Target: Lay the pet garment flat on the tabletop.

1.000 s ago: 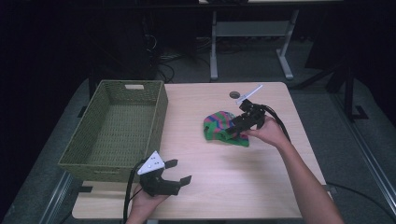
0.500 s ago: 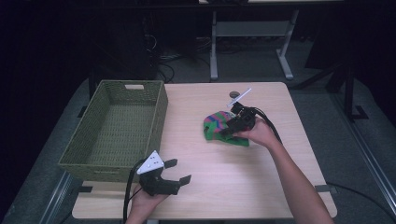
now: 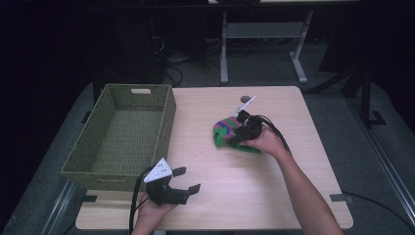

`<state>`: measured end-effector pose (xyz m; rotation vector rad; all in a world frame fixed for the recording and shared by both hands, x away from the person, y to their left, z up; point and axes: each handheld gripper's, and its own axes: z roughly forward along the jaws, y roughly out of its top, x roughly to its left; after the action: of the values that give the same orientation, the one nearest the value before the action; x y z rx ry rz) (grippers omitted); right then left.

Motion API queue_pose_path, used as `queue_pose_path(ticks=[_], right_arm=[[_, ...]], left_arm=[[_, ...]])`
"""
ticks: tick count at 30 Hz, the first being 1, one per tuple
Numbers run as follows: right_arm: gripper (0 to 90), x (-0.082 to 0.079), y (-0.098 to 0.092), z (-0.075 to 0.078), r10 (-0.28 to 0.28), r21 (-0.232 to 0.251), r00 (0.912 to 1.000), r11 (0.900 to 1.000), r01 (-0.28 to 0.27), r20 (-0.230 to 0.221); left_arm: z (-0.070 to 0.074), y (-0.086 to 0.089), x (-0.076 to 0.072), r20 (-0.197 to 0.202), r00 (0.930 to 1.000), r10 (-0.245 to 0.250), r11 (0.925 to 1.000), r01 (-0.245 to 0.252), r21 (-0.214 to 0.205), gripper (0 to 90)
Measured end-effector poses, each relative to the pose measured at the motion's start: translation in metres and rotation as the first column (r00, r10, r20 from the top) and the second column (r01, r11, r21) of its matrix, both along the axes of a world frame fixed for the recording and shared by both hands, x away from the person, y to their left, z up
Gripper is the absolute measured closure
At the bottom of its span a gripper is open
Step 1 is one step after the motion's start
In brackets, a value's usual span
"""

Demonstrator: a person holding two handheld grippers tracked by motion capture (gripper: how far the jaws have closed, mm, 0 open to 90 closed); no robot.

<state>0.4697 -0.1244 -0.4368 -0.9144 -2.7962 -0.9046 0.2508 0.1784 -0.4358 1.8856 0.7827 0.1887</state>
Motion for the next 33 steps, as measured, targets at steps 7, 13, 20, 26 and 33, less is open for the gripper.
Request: queue_pose_path(ticks=[7, 13, 20, 26, 33], right_arm=[[32.8, 0.002, 0.001, -0.008, -0.015, -0.043, 0.9998, 0.9990, 0.016, 0.014], [37.0, 0.000, 0.005, -0.010, -0.011, -0.085, 0.9989, 0.9963, 0.015, 0.046], [43.3, -0.003, 0.009, -0.010, -0.007, -0.138, 0.9956, 0.9902, 0.020, 0.093], [47.4, -0.007, 0.015, -0.010, 0.007, -0.190, 0.9892, 0.9816, 0.022, 0.147], [57.1, -0.009, 0.013, -0.011, -0.018, -0.184, 0.9861, 0.9817, 0.048, 0.165]], left_arm=[[0.000, -0.001, -0.001, 0.003, 1.0000, -0.006, 1.0000, 0.006, -0.002, 16.7], [0.000, -0.001, 0.000, 0.005, 1.0000, -0.008, 1.0000, 0.008, 0.001, 16.7], [0.000, -0.002, -0.001, 0.002, 0.9999, -0.012, 0.9999, 0.012, 0.005, 16.8], [0.000, -0.003, -0.001, 0.002, 0.9999, -0.011, 0.9999, 0.011, 0.001, 16.8], [0.000, -0.003, -0.001, 0.000, 0.9999, -0.013, 0.9999, 0.013, 0.007, 16.8]])
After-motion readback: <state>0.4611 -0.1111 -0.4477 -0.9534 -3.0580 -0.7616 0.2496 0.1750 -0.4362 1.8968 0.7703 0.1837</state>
